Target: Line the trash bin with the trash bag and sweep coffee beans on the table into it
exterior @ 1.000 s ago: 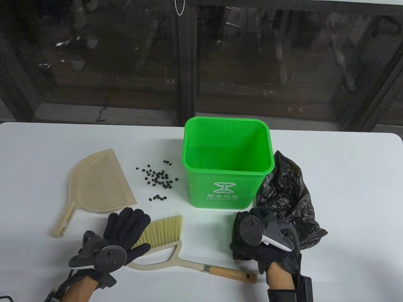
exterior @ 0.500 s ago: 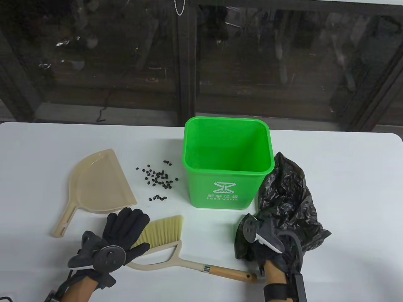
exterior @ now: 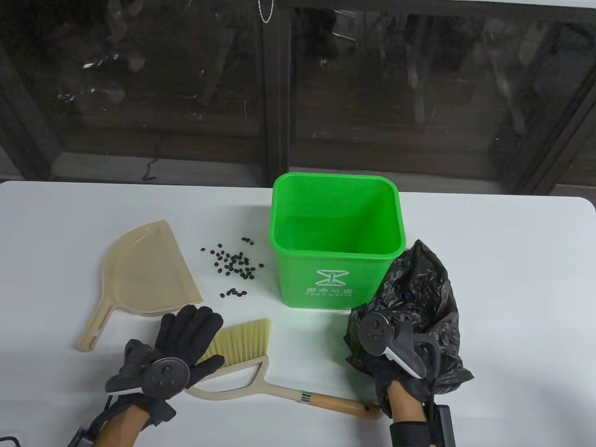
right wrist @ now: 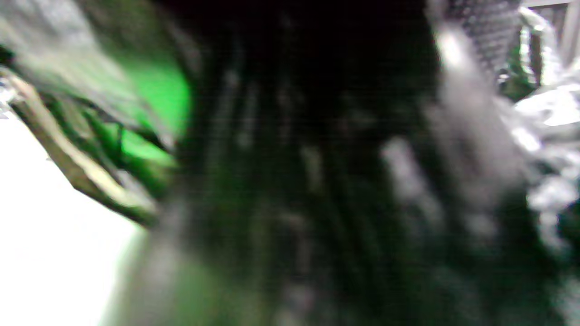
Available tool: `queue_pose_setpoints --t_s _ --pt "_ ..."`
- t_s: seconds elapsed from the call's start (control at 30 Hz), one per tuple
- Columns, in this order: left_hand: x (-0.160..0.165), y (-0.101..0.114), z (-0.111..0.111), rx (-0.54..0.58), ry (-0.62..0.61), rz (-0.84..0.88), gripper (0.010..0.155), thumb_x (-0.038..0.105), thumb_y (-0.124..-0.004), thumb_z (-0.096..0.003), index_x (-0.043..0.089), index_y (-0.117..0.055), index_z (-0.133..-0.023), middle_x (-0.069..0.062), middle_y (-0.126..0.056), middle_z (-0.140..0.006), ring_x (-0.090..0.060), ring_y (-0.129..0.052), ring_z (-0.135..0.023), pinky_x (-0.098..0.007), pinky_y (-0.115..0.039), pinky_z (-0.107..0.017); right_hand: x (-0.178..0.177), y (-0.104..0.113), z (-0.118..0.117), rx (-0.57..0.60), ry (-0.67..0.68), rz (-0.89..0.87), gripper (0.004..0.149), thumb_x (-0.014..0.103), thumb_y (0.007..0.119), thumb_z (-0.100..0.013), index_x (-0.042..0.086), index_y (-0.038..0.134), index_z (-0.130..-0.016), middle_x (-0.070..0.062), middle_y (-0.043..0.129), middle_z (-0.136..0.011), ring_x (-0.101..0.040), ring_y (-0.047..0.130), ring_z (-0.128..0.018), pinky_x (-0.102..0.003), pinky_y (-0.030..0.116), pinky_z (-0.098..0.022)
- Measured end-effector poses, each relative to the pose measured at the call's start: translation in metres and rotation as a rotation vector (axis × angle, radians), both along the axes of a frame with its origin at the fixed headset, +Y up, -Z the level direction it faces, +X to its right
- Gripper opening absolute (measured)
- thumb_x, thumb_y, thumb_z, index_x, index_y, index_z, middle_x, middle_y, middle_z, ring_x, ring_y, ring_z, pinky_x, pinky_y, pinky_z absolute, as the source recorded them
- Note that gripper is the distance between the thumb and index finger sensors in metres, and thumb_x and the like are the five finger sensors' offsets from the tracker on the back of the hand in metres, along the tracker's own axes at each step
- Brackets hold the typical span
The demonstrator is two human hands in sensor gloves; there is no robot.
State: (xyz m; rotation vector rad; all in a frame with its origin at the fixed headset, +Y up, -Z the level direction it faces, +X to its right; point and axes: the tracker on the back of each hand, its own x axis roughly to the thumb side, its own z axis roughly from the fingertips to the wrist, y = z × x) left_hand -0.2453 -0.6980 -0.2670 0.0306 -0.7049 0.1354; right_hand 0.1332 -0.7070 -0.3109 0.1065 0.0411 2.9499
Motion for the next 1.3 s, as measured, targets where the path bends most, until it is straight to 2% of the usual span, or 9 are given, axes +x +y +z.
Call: queue_pose_setpoints --t_s 0.1,0.23,0.37,0.53,0.63,0.73,0.9,1.07,1.3 --pt "0.008 0.008 -0.001 -0.003 -0.008 0.063 0.074 0.048 -0.046 -0.0725 -0.002 -0.023 -0.122 -0.035 -0.029 -0.124 -0.070 -0.033 -0.104 -0.076 -0.028 -0.069 -0.021 0.018 0.005 0.031 0.075 -0.072 0.040 0.030 0.073 -0.048 0.012 0.071 -0.084 -0.003 0.089 -0.066 -0.024 0.095 -0.053 -0.046 0.084 -0.037" --pt "0.023 0.026 -0.008 0.087 0.017 0.027 0.075 0.049 -0.046 -0.0724 -0.004 -0.027 -0.122 -0.036 -0.034 -0.123 -0.070 -0.036 -0.103 -0.075 -0.028 -0.069 -0.047 0.048 0.008 0.094 0.144 -0.177 0.040 0.030 0.074 -0.049 0.011 0.072 -0.084 -0.003 0.090 -0.065 -0.024 0.096 -0.052 -0.046 0.085 -0.036" --pt "0.039 0.044 -0.017 0.079 0.019 0.207 0.076 0.051 -0.045 -0.0720 -0.005 -0.034 -0.122 -0.036 -0.047 -0.121 -0.069 -0.048 -0.101 -0.076 -0.036 -0.069 -0.081 0.078 0.009 0.168 0.206 -0.269 0.040 0.030 0.073 -0.049 0.010 0.072 -0.084 -0.003 0.091 -0.065 -0.024 0.097 -0.051 -0.045 0.085 -0.035" --pt "0.050 0.061 -0.025 0.052 0.018 0.397 0.081 0.057 -0.042 -0.0708 -0.007 -0.047 -0.120 -0.036 -0.063 -0.115 -0.067 -0.063 -0.096 -0.078 -0.042 -0.068 -0.121 0.102 0.009 0.282 0.278 -0.245 0.040 0.030 0.074 -0.049 0.011 0.072 -0.084 -0.002 0.092 -0.064 -0.022 0.099 -0.050 -0.043 0.087 -0.034" --pt "0.048 0.067 -0.027 0.058 0.027 0.440 0.081 0.058 -0.044 -0.0712 -0.007 -0.049 -0.119 -0.035 -0.065 -0.114 -0.067 -0.065 -0.094 -0.079 -0.043 -0.067 -0.139 0.108 0.009 0.327 0.307 -0.259 0.040 0.031 0.074 -0.049 0.011 0.073 -0.084 -0.001 0.093 -0.064 -0.022 0.099 -0.049 -0.043 0.087 -0.033" --pt "0.042 0.070 -0.027 0.064 0.032 0.497 0.074 0.051 -0.048 -0.0736 -0.007 -0.049 -0.119 -0.034 -0.066 -0.113 -0.066 -0.066 -0.094 -0.080 -0.041 -0.066 -0.153 0.110 0.008 0.343 0.340 -0.255 0.041 0.031 0.074 -0.049 0.011 0.073 -0.084 -0.001 0.093 -0.064 -0.022 0.100 -0.049 -0.042 0.087 -0.033" --pt "0.028 0.071 -0.028 0.126 0.102 0.591 0.044 0.026 -0.057 -0.0743 0.000 -0.064 -0.109 -0.022 -0.080 -0.099 -0.056 -0.076 -0.088 -0.078 -0.045 -0.066 -0.161 0.105 0.010 0.346 0.387 -0.284 0.041 0.032 0.075 -0.049 0.011 0.073 -0.084 -0.001 0.093 -0.064 -0.022 0.100 -0.050 -0.043 0.087 -0.034" --pt "0.023 0.071 -0.029 0.168 0.124 0.519 0.042 0.024 -0.058 -0.0735 -0.001 -0.066 -0.106 -0.019 -0.084 -0.091 -0.051 -0.081 -0.084 -0.077 -0.048 -0.066 -0.151 0.100 0.009 0.335 0.406 -0.299 0.042 0.031 0.075 -0.049 0.011 0.072 -0.086 -0.002 0.092 -0.066 -0.024 0.099 -0.053 -0.045 0.086 -0.036" --pt "0.000 0.080 -0.029 0.224 0.189 0.579 0.042 0.024 -0.058 -0.0730 -0.002 -0.067 -0.105 -0.019 -0.085 -0.088 -0.050 -0.083 -0.082 -0.077 -0.050 -0.066 -0.120 0.109 0.004 0.368 0.335 -0.347 0.041 0.029 0.074 -0.049 0.011 0.071 -0.086 -0.002 0.091 -0.068 -0.025 0.097 -0.055 -0.046 0.085 -0.038"
